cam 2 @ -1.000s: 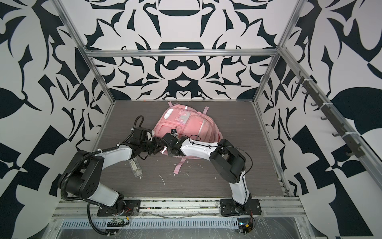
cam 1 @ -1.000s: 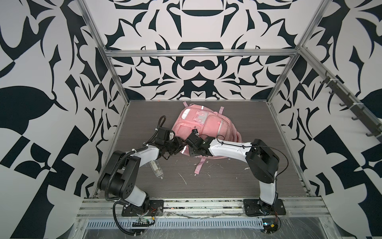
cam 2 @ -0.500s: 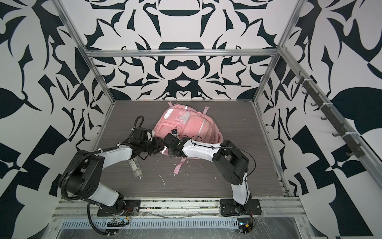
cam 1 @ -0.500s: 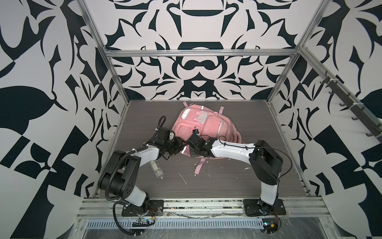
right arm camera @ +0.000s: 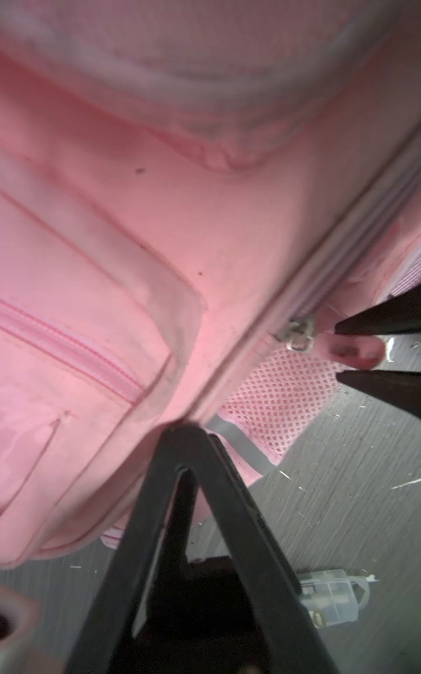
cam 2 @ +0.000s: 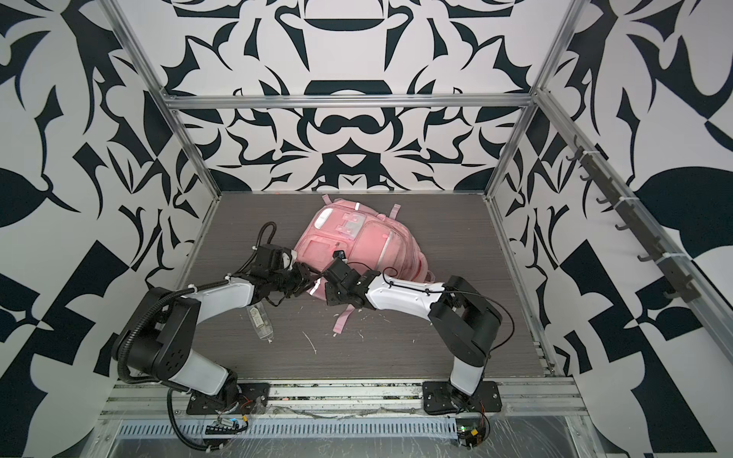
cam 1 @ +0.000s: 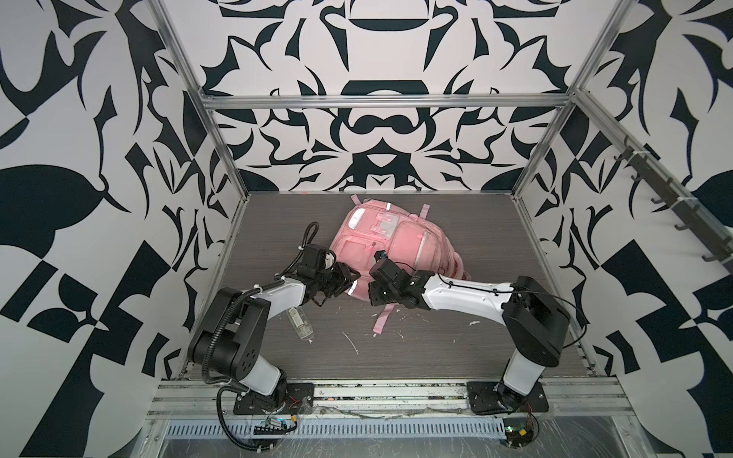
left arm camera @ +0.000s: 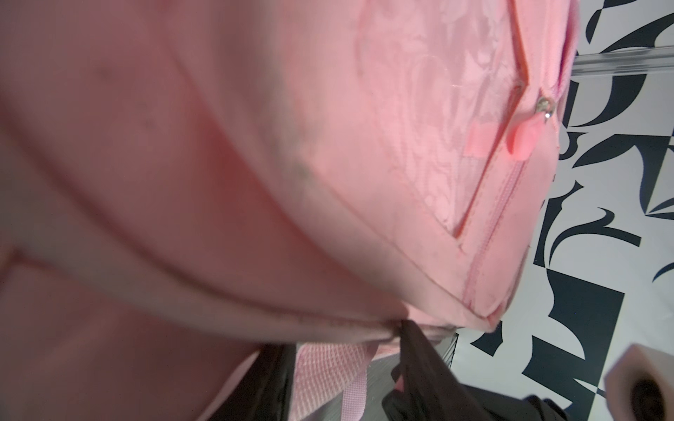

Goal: Pack the student bag

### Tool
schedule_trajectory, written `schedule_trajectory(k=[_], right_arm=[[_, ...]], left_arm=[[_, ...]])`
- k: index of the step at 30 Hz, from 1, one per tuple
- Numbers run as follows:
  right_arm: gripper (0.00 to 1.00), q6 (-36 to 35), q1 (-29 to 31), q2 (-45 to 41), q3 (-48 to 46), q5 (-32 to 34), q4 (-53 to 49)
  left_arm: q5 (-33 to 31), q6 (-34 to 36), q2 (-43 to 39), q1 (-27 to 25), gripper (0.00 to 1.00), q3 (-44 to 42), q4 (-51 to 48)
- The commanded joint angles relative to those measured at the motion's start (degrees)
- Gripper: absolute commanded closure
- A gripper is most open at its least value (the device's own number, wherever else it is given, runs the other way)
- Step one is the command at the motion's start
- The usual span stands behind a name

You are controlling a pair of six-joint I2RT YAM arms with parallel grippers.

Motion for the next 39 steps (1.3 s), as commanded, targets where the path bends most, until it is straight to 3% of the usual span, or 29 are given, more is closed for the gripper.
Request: schedule_trajectory(k=[1,6,15,39], right_arm=[[0.72,-0.9,0.6,-3.2,-0.1,-0.4,-1.7],[0.63,-0.9,0.5,-4.1,1.0,2.3,-4.2],[0.71,0.8,0.5,-0.6,5.9,7.7,-7.4],[0.74,3.0,0.5,6.6,8.5,7.1,-3.2]], left_arm=[[0.0,0.4,-0.1,0.4,0.51,-1.4,-0.4],[0.0,0.4,-0.4,0.5,0.51,-1.8,-0.3],[0.4,0.2,-0.7,0.5,0.51,-2.3,0.1],[0.6,0.1,0.1,0.7,0.51,-2.6,0.8]])
